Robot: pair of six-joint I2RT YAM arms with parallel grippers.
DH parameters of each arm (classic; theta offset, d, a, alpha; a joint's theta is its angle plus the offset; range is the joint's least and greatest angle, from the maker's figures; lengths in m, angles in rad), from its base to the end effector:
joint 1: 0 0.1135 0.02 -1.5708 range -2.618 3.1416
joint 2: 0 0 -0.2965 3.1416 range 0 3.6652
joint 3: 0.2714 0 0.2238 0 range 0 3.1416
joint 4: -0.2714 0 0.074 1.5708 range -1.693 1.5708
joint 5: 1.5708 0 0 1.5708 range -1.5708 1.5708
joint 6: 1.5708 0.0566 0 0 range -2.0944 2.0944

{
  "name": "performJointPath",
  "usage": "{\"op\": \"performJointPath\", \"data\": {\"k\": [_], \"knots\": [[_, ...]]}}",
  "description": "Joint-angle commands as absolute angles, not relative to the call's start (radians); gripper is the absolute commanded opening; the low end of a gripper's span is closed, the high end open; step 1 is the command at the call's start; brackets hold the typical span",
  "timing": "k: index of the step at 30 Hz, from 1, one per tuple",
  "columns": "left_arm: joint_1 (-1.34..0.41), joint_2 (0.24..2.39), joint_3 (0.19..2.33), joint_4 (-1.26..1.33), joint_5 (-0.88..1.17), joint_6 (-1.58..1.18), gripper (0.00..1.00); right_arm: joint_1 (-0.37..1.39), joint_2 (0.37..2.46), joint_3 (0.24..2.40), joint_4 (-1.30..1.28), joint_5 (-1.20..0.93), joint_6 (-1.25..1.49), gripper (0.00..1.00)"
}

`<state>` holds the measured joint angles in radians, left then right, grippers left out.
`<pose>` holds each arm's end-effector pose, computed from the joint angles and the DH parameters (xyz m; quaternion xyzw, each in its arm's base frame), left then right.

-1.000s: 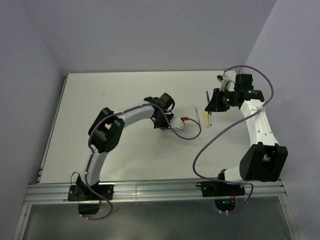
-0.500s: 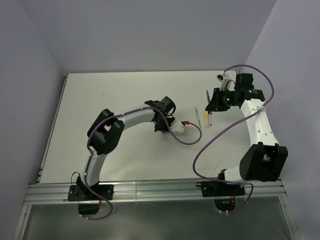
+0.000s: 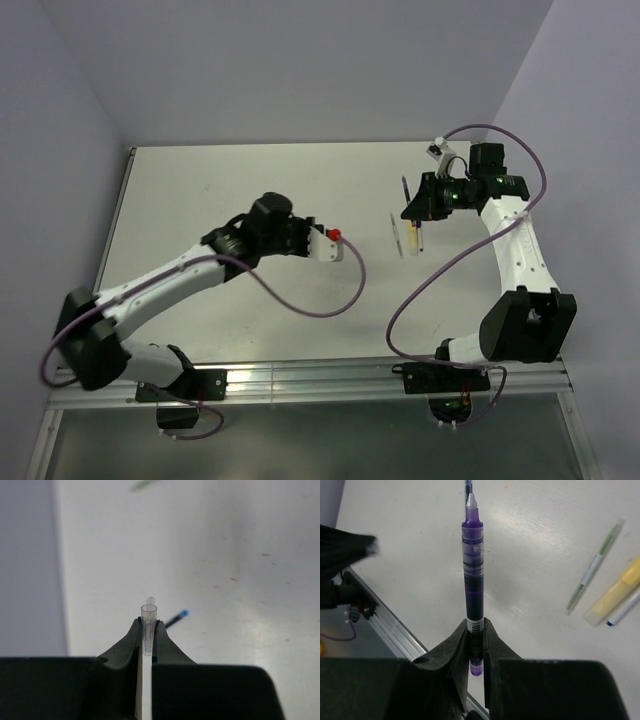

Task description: Insert the pens into the pen caps

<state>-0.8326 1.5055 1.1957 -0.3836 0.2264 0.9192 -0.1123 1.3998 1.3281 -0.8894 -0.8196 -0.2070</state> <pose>0.2084 -0.2479 0.3182 0.7217 0.5391 -0.0839 0.4261 0.2564 0.0127 0.3577 -0.1609 0.8683 0.3315 0.3322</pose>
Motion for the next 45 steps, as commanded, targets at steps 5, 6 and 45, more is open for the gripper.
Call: {"op": "performJointPath", "data": {"k": [5,6,45], "knots": [[-0.838,1.181,0.815,0.377,0.0,1.086,0.0,0.063,1.391,1.335,-0.907,-0.989,-0.253,0.0],[-0.836,1.16,0.748,0.513,-0.032,1.126,0.0,0.086,1.396,1.333,-0.914,-1.014,-0.276,0.0],[-0.839,1.117,0.371,0.95,0.241,1.761,0.0,0.529,1.496,1.493,-1.149,-0.917,-0.42,0.0]]}}
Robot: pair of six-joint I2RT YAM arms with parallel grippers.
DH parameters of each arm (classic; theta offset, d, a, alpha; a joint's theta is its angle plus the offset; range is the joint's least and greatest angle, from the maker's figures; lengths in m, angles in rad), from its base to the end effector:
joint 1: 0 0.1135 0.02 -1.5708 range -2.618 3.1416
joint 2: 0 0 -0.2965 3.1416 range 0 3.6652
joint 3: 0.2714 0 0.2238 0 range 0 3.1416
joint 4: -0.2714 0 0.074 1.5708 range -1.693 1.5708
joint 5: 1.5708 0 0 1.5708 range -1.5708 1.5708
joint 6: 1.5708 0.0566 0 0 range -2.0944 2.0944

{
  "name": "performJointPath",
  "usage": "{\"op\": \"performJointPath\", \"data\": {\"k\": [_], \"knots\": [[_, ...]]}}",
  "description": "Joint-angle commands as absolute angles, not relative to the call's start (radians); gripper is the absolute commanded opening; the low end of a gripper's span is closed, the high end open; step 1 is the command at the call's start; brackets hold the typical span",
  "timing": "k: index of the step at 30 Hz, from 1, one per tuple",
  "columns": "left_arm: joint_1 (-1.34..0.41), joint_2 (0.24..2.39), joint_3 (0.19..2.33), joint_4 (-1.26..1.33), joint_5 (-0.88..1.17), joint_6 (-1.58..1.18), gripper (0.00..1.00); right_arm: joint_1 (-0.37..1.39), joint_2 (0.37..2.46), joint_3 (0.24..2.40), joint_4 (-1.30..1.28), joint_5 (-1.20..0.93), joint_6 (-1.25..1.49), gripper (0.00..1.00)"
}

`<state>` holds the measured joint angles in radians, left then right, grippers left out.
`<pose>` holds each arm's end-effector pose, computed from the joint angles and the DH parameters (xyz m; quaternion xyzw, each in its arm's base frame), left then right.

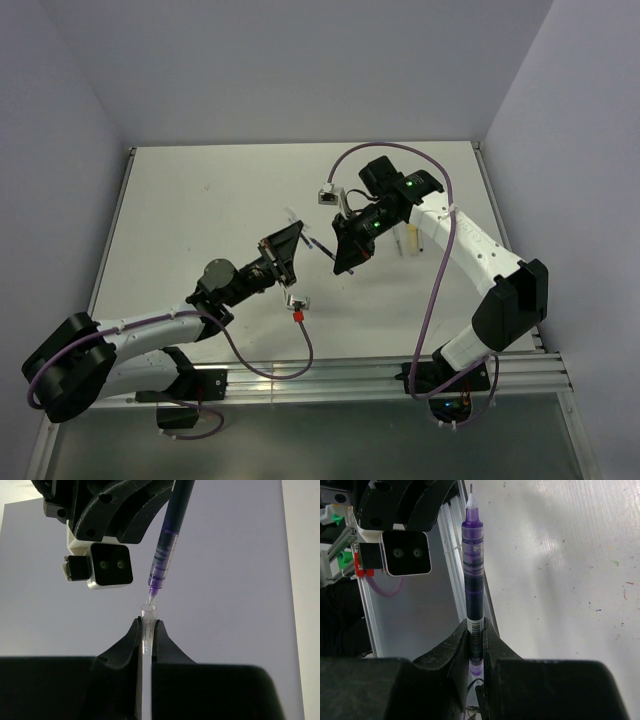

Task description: Insert the pens into the pen caps

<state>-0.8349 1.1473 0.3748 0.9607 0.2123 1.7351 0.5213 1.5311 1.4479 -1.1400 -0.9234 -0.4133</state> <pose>0.1398 -0.1722 0.3005 0.6312 0.1004 0.2725 0.7192 0.2072 0.1711 0.3500 -0.4660 0.7526 0.4465 0.1309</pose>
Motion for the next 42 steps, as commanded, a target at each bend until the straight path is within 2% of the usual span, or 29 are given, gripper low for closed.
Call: {"op": "performJointPath", "data": {"k": [1,27,42], "knots": [[-0.838,1.115,0.373,0.942,0.241,1.759,0.0,0.528,1.494,1.49,-1.149,-0.916,-0.42,0.0],[-0.874,1.075,0.402,0.808,0.253,1.75,0.0,0.529,1.542,1.505,-1.147,-0.914,-0.41,0.0],[-0.937,1.08,0.405,0.626,0.281,1.884,0.0,0.531,1.615,1.597,-1.146,-0.954,-0.348,0.0]]}}
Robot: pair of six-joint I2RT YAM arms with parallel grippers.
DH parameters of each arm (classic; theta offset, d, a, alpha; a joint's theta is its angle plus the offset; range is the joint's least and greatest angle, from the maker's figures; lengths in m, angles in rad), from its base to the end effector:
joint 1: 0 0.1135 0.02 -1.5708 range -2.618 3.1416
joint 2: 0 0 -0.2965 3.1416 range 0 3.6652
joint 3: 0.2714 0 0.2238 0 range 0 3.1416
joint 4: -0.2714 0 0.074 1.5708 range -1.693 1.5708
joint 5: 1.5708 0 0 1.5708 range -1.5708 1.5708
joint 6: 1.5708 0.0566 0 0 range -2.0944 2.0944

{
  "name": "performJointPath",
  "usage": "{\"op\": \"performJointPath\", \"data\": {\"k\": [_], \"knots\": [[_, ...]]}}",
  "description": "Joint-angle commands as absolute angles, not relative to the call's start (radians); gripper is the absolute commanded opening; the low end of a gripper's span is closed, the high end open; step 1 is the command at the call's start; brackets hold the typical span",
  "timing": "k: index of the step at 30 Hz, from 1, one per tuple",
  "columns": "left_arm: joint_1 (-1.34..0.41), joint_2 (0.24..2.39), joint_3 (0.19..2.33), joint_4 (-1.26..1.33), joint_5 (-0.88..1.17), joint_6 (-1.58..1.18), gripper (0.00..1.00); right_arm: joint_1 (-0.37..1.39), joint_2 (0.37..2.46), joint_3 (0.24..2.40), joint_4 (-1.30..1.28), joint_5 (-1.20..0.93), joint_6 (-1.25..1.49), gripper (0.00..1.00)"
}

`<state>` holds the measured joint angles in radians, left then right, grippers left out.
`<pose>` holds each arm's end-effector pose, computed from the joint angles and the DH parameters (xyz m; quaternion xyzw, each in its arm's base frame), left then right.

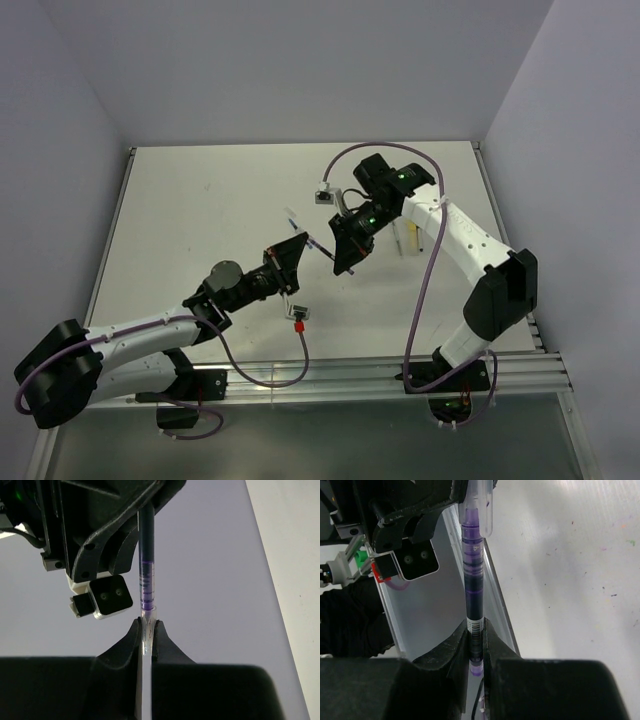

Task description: Insert the pens into the pen caps

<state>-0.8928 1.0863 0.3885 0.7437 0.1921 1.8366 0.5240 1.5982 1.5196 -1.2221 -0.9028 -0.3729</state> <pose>0.1265 -0.1743 0.2893 0.6872 0.0728 0.2682 0.6713 0.2175 0.1770 0.3477 -0.4395 0.7780 0.4402 0.0882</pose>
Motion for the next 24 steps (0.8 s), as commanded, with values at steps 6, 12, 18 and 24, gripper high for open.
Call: {"op": "performJointPath", "data": {"k": [6,12,18,24], "knots": [[-1.005,1.091,0.417,0.603,0.239,1.847,0.0,0.545,1.629,1.626,-1.138,-0.937,-0.337,0.0],[-1.049,1.097,0.419,0.61,0.23,1.796,0.0,0.548,1.615,1.661,-1.062,-0.888,-0.29,0.0],[-1.106,1.109,0.434,0.626,0.226,1.733,0.0,0.569,1.539,1.632,-0.882,-0.833,-0.291,0.0],[-1.132,1.111,0.449,0.585,0.21,1.71,0.0,0.63,1.516,1.62,-0.825,-0.544,-0.357,0.0]]}}
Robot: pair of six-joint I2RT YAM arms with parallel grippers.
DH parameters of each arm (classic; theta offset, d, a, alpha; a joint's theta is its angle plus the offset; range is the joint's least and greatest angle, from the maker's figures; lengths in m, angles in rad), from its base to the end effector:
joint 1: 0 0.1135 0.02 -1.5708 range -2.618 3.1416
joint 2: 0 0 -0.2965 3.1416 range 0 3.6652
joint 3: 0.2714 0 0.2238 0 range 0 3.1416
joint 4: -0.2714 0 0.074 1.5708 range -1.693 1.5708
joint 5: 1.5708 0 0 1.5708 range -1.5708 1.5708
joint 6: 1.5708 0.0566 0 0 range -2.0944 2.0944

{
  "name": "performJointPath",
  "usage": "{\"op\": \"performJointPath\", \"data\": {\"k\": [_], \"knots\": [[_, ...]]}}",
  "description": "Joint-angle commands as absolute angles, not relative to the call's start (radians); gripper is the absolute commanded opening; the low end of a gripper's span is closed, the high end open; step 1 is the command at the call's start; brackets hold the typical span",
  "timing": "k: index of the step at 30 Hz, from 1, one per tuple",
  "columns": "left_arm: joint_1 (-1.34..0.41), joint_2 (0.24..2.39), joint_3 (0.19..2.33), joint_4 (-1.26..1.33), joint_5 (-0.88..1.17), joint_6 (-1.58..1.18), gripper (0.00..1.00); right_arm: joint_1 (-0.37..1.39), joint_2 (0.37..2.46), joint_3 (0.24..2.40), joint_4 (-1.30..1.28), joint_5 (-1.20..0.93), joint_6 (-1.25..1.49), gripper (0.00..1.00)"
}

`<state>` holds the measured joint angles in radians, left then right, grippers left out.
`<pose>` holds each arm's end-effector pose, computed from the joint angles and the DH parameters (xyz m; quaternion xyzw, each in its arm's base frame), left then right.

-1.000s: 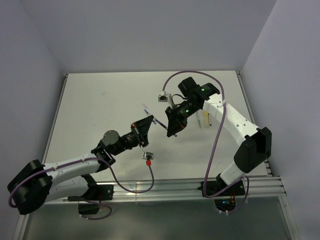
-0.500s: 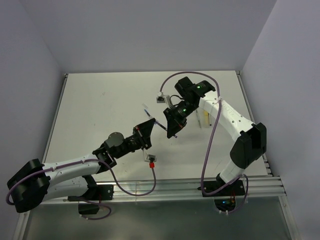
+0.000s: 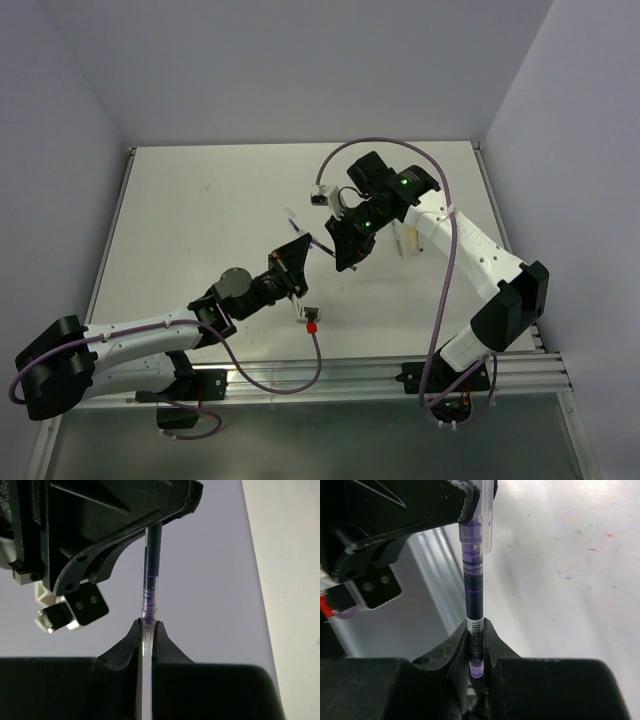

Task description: Insert the pens into the pen caps

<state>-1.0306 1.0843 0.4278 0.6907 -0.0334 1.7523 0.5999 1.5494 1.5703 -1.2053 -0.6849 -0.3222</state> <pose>0.1144 -0.1871 0.2960 0.6815 0.1358 0.2647 0.6686 0.2046 0.1833 0.3653 -0.4690 0.7992 0.3514 0.1335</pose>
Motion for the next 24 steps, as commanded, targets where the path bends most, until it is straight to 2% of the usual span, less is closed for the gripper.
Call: {"op": "performJointPath", "data": {"k": [1,6,15,19,24], "knots": [[-1.134,1.111,0.452,0.574,0.204,1.703,0.0,0.655,1.509,1.617,-0.804,-0.501,-0.36,0.0],[-1.15,1.115,0.492,0.489,0.178,1.666,0.0,0.736,1.48,1.591,-0.747,-0.223,-0.379,0.0],[-1.17,1.132,0.543,0.379,0.141,1.626,0.0,0.863,1.459,1.533,-0.661,0.049,-0.419,0.0],[-1.175,1.134,0.529,0.422,0.115,1.631,0.0,0.864,1.448,1.529,-0.663,-0.027,-0.407,0.0],[-1.183,1.124,0.465,0.5,0.107,1.701,0.0,0.821,1.447,1.546,-0.698,-0.267,-0.357,0.0]]}}
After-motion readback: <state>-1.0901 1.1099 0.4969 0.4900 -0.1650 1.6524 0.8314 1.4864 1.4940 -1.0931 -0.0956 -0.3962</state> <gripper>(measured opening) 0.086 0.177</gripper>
